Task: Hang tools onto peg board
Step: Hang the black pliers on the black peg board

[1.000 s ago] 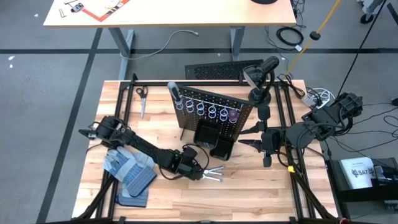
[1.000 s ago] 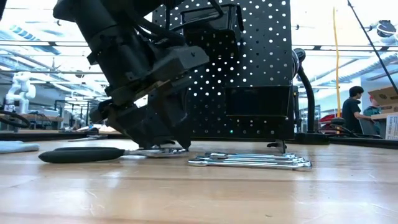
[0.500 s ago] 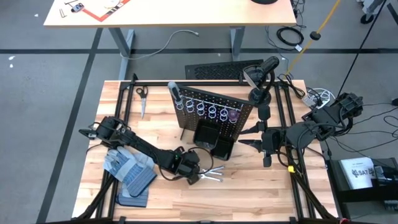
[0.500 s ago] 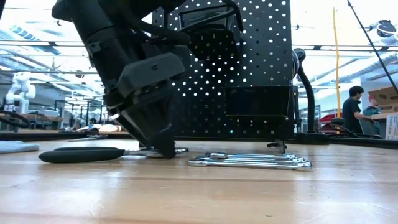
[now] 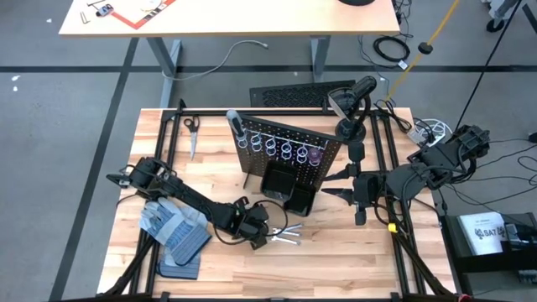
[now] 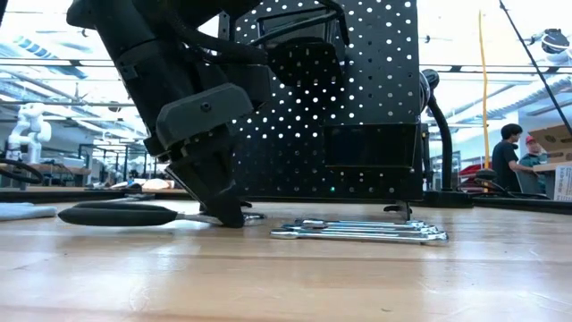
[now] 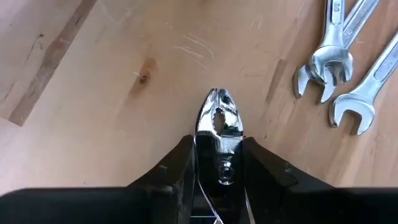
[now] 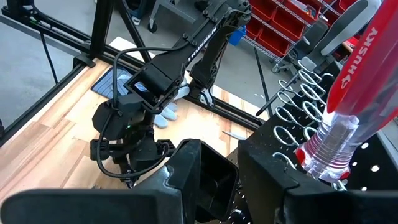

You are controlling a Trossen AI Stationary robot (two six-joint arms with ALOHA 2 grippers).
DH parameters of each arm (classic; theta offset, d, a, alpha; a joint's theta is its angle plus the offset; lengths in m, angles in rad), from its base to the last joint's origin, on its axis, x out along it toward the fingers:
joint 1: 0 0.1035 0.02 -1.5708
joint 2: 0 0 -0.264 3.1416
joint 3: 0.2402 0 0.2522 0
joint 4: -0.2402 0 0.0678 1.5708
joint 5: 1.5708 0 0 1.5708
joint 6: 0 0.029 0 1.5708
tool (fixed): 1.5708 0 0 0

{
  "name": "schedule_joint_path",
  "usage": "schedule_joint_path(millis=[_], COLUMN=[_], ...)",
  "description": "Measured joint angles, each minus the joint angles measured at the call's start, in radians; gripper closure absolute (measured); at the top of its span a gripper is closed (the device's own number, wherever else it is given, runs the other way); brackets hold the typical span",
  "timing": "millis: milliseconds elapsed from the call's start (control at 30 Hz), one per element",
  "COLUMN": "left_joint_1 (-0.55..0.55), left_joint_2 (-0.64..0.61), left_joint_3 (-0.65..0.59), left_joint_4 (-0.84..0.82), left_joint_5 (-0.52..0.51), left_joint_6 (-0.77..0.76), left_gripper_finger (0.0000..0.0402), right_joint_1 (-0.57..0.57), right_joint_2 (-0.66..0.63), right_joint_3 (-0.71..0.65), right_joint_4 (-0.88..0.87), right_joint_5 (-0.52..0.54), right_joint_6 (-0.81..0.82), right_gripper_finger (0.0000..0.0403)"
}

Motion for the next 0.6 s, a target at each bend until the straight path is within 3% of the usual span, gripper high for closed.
schedule_joint_path(millis=[600], left_joint_1=[-0.012], left_joint_2=[-0.054], left_joint_3=[0.042], left_joint_4=[-0.08], left_joint_5=[0.001], left_joint_6=[0.032], left_gripper_finger=[0.029], right_joint_1=[0.0], right_joint_2=[0.0], right_joint_3=[0.0], right_joint_4=[0.008], right_joint_5=[0.0], right_joint_6=[0.007], right_gripper_finger=[0.0303])
